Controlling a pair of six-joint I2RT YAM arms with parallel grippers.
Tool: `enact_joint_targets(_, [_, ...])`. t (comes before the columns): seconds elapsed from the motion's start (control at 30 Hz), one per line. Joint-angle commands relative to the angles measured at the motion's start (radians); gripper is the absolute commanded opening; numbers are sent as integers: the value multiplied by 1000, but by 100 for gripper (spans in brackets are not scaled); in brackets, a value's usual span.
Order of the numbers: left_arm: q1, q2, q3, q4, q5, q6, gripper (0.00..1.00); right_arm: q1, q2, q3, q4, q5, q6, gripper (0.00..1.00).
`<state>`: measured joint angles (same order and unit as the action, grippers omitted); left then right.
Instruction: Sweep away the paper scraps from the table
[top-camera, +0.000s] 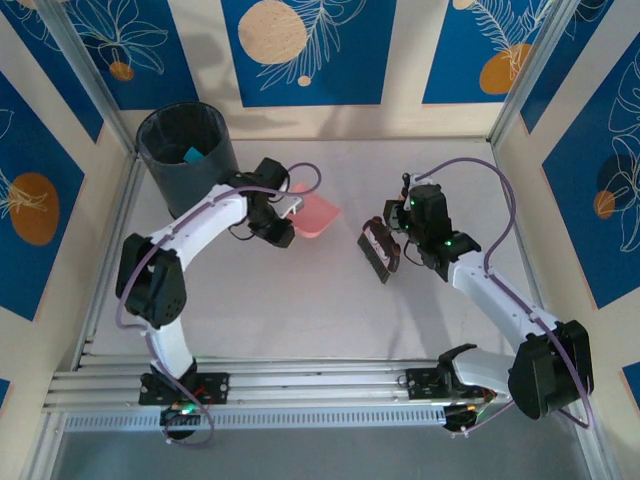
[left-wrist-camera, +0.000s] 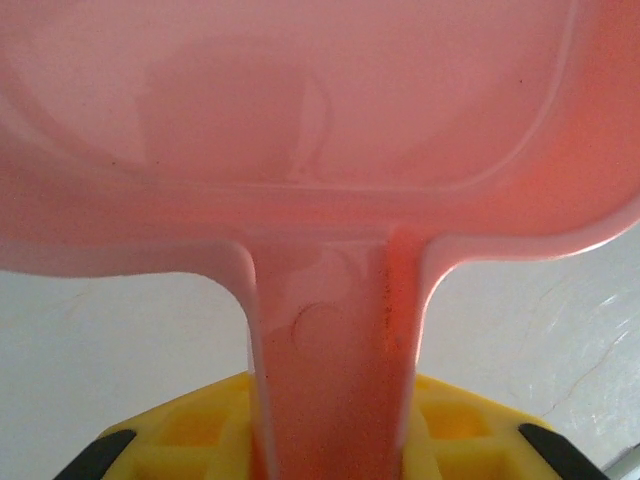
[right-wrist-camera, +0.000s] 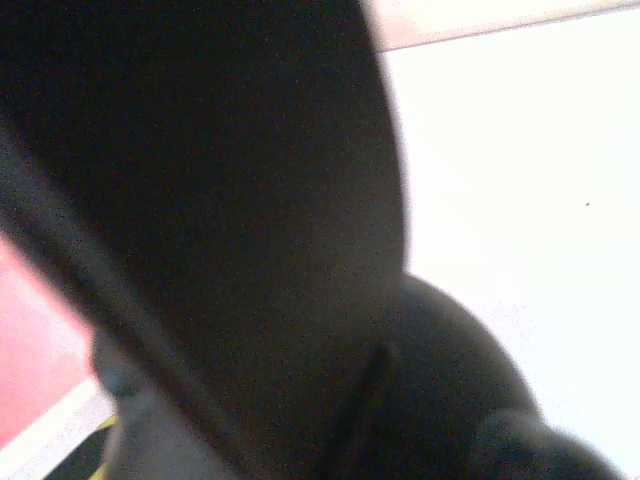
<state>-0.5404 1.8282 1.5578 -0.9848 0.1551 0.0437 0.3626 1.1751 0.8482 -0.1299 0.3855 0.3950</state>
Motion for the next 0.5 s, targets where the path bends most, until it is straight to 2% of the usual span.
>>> enact_joint_targets(0.0, [-33, 39, 39, -27, 4, 48, 0, -10, -39, -15, -4, 27, -14, 0])
enact_joint_targets(0.47, [-91, 200, 75, -9, 67, 85, 0, -35, -72, -27, -30, 57, -26, 0])
